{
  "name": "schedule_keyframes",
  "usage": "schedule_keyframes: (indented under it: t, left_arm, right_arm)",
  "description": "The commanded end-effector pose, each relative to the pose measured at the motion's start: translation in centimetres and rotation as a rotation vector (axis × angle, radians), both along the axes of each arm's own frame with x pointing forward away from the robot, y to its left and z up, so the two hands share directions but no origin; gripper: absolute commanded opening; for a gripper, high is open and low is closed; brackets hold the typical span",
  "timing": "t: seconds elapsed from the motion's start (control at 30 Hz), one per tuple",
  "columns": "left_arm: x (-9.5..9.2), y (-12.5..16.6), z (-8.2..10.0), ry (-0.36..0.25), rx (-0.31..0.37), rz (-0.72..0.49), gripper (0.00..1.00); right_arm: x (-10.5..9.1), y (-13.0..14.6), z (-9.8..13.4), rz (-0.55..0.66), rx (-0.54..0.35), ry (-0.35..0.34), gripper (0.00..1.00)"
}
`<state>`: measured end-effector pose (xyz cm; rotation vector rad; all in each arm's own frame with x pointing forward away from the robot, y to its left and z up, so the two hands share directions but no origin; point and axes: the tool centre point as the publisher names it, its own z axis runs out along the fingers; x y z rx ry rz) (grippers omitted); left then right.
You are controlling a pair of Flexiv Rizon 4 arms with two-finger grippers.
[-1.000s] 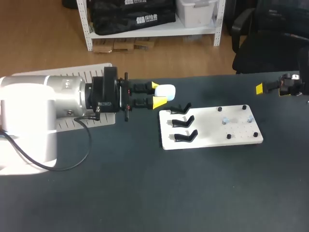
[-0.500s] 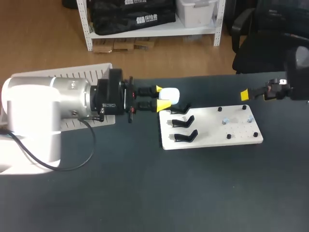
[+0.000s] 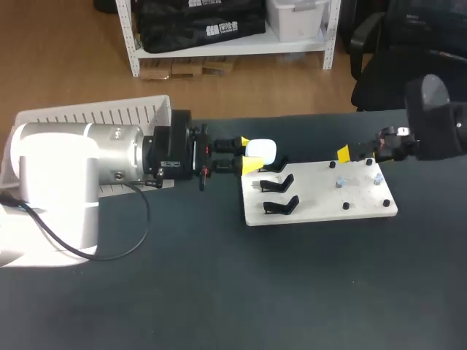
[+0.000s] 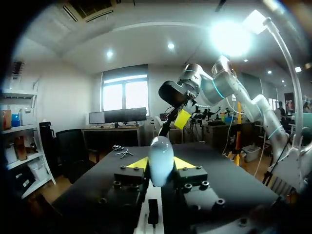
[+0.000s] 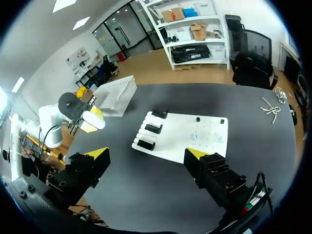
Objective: Pick up each earbud case from the left stands, insert the matching earbuds, close the lid, and place the case in the box.
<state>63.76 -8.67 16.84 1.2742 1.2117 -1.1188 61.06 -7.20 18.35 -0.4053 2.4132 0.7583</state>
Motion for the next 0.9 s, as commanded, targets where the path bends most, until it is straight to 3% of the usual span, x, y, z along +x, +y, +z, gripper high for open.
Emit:
schedule_keyframes:
  t: [0.03, 0.9]
  left_arm:
    - [0.0, -0.3, -0.3, -0.002, -0.001, -0.011, 0.0]
    - [0.0, -0.3, -0.3, 0.003, -0.008, -0.008, 0.0]
  right_arm:
    - [-0.1, 1.6, 0.1, -0.009, -0.044, 0.007, 1.0]
    - [0.2, 9.5, 0.4, 0.116, -0.092, 0.082, 1.0]
